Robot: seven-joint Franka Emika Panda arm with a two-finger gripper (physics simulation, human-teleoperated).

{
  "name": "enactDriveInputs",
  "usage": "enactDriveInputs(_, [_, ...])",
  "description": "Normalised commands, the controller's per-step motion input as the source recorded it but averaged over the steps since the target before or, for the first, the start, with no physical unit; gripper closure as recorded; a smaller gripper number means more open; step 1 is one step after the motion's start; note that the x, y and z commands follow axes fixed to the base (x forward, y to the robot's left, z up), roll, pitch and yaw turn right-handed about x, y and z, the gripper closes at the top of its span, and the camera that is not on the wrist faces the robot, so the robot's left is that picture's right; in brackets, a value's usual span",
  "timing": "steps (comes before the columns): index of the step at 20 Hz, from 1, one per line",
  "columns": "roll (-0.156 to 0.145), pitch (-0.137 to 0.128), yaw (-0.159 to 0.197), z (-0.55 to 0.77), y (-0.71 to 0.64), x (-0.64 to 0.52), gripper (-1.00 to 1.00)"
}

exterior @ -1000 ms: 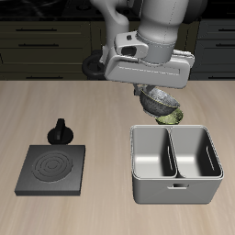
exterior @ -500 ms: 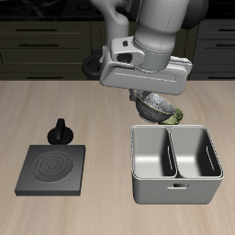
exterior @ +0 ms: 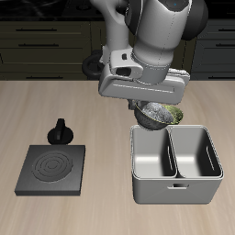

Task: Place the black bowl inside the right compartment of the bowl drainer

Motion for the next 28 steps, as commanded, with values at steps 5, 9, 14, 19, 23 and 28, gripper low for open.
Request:
enactDriveInputs(5, [0.008, 0.025, 0.006, -0.19, -0.01, -0.01, 1.00])
enactDriveInputs(9, [0.071, 0.007, -0.006, -0.16, 0.07, -0.10, 1.00])
enactDriveInputs(14, [0.048, 0.010, -0.018, -0.10, -0.02, -0.02, 1.00])
enactDriveInputs(19, [0.051, -0.011, 0.011, -0.09, 0.03, -0.04, 1.00])
enactDriveInputs(23, [0.021, 0.013, 0.006, -0.13, 0.00, 0.04, 1.00])
enactDriveInputs(28, [-0.003, 0.025, 0.008, -0.19, 0.00, 0.05, 1.00])
